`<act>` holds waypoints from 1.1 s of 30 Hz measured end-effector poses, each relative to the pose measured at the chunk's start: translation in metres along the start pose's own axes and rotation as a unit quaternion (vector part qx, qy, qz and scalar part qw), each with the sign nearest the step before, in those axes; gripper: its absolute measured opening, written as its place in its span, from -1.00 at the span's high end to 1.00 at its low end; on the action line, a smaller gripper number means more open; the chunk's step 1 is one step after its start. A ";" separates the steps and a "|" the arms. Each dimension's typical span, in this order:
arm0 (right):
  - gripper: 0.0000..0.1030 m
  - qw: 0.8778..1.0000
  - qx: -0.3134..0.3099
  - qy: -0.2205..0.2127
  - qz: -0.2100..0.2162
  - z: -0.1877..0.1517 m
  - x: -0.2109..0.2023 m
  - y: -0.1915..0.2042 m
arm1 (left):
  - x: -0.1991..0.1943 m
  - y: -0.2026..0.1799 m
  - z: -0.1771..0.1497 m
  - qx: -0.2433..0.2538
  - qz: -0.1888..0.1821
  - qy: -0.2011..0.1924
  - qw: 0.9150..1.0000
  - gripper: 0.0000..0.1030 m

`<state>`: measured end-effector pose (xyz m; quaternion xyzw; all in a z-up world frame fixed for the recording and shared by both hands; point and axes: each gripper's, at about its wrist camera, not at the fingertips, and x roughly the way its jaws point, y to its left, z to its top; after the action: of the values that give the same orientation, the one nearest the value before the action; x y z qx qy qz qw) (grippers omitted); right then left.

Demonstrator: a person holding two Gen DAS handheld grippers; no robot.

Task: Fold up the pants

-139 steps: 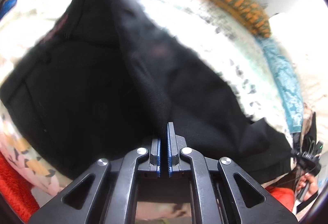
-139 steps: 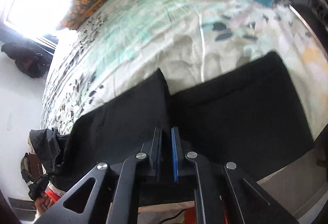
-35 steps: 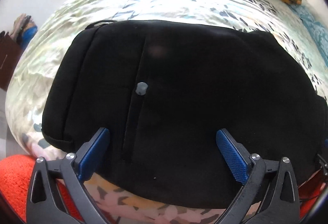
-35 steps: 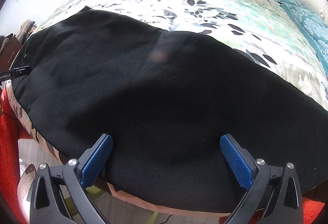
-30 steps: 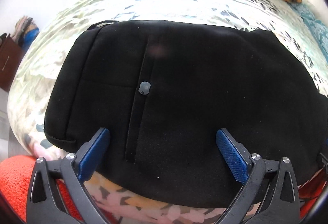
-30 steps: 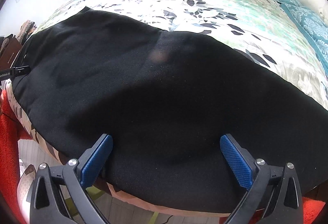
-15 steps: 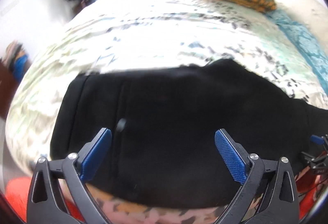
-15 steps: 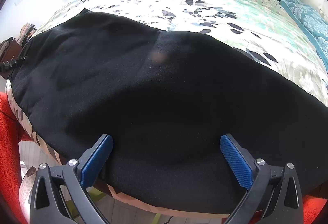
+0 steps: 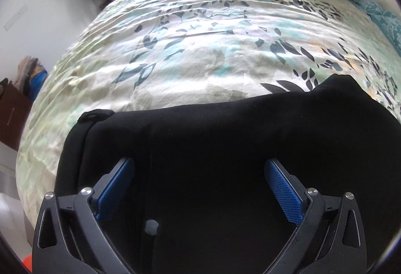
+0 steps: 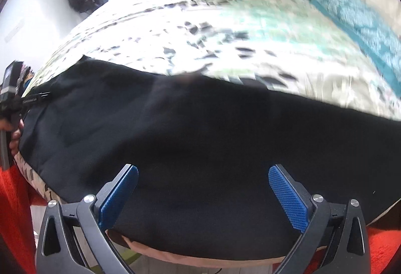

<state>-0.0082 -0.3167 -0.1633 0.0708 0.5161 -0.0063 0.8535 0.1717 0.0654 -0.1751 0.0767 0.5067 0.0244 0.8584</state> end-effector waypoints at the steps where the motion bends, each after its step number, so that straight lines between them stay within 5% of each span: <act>1: -1.00 1.000 0.009 0.026 -0.004 -0.002 0.010 -0.003 | -0.003 0.002 0.001 0.001 0.004 0.001 1.000 -0.99; 4: -1.00 0.999 -0.006 0.032 -0.017 -0.001 0.016 0.001 | -0.025 0.009 -0.001 -0.007 0.015 -0.010 1.000 -0.96; 9: -1.00 1.000 0.013 0.007 0.006 0.003 0.005 -0.008 | -0.075 -0.005 -0.019 -0.023 -0.071 -0.033 0.997 -0.96; 15: -1.00 0.998 0.054 -0.032 0.010 0.003 -0.011 -0.032 | -0.106 -0.091 -0.059 0.076 -0.167 -0.036 0.982 -0.96; 19: -1.00 0.993 0.099 -0.059 0.012 0.002 -0.026 -0.054 | -0.082 -0.134 -0.073 0.158 -0.125 -0.015 0.979 -0.96; 21: -1.00 0.989 0.130 -0.068 0.015 -0.001 -0.031 -0.068 | -0.050 -0.125 -0.072 0.137 -0.111 0.023 0.984 -0.99; 29: -1.00 0.960 0.248 -0.127 0.031 -0.006 -0.068 -0.137 | -0.045 -0.102 -0.059 0.083 -0.109 0.020 0.990 -0.99; 33: -1.00 0.953 0.257 -0.160 0.013 0.004 -0.108 -0.195 | -0.052 -0.098 -0.059 0.077 -0.110 0.018 0.991 -0.97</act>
<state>-0.0710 -0.5173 -0.0887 0.2928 0.3528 -0.1386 0.8778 0.0912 -0.0313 -0.1736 0.0862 0.5274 -0.1077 0.8383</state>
